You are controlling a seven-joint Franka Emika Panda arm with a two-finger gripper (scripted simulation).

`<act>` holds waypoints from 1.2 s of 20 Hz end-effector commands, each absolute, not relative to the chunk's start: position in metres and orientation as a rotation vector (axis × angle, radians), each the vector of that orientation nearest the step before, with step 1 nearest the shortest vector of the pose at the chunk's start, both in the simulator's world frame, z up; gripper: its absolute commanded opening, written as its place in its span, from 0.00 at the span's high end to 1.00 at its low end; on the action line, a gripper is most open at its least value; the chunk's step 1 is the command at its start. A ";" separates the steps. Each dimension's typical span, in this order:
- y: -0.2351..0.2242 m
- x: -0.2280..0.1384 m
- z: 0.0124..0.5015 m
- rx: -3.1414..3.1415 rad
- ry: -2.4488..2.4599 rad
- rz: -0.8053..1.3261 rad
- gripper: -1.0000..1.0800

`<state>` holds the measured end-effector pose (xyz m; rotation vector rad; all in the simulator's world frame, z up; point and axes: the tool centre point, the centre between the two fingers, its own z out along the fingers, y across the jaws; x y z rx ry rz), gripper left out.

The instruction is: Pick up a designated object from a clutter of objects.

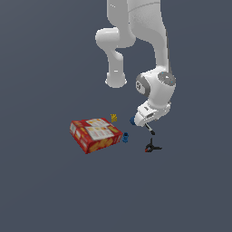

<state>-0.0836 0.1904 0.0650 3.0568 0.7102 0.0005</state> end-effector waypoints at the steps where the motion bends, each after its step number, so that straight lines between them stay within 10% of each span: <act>1: 0.194 -0.088 0.061 3.056 0.725 0.000 0.04; 24: 0.194 -0.089 0.010 3.055 0.729 0.000 0.04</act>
